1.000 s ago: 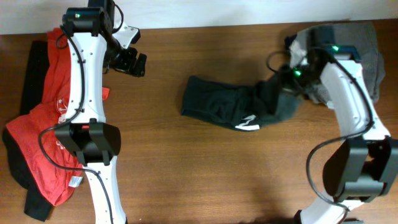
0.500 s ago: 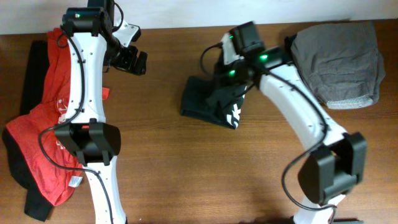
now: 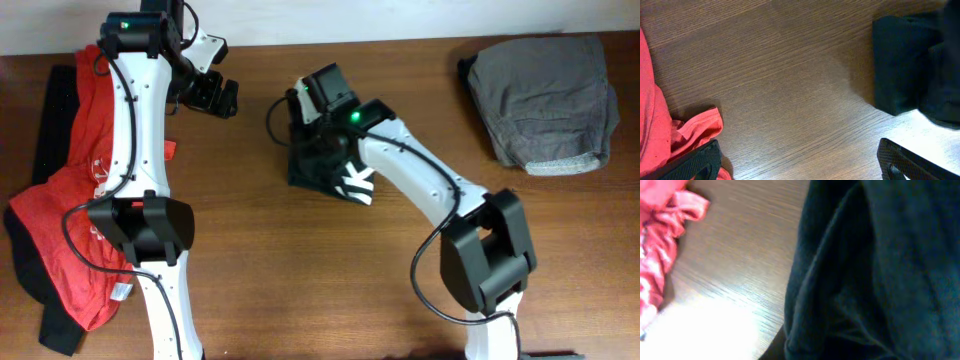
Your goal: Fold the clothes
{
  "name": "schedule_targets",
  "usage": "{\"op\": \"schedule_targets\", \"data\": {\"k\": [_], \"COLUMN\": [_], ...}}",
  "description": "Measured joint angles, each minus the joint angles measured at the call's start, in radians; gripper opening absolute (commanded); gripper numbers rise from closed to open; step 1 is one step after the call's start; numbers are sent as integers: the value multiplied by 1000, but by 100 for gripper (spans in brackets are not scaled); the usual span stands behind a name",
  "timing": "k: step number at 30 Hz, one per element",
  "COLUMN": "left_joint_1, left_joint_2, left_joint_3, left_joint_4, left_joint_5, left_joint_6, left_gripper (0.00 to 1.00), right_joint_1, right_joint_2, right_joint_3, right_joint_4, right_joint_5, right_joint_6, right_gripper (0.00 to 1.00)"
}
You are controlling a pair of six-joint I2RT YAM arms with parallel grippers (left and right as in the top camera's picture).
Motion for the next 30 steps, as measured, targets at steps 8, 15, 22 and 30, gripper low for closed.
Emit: {"op": "schedule_targets", "data": {"k": [8, 15, 22, 30], "left_joint_1": [0, 0, 0, 0], "left_joint_2": [0, 0, 0, 0], "left_joint_3": [0, 0, 0, 0], "left_joint_4": [0, 0, 0, 1], "left_joint_5": [0, 0, 0, -1], "left_joint_6": [0, 0, 0, 0], "left_gripper": [99, 99, 99, 99], "right_joint_1": [55, 34, -22, -51], "right_joint_2": [0, -5, -3, 81], "right_joint_3": [34, 166, 175, 175], "right_joint_4": [-63, -260, -360, -364], "right_joint_5": [-27, 83, 233, 263], "right_joint_6": [-39, -40, -48, -61], "right_gripper": [92, 92, 94, 55]}}
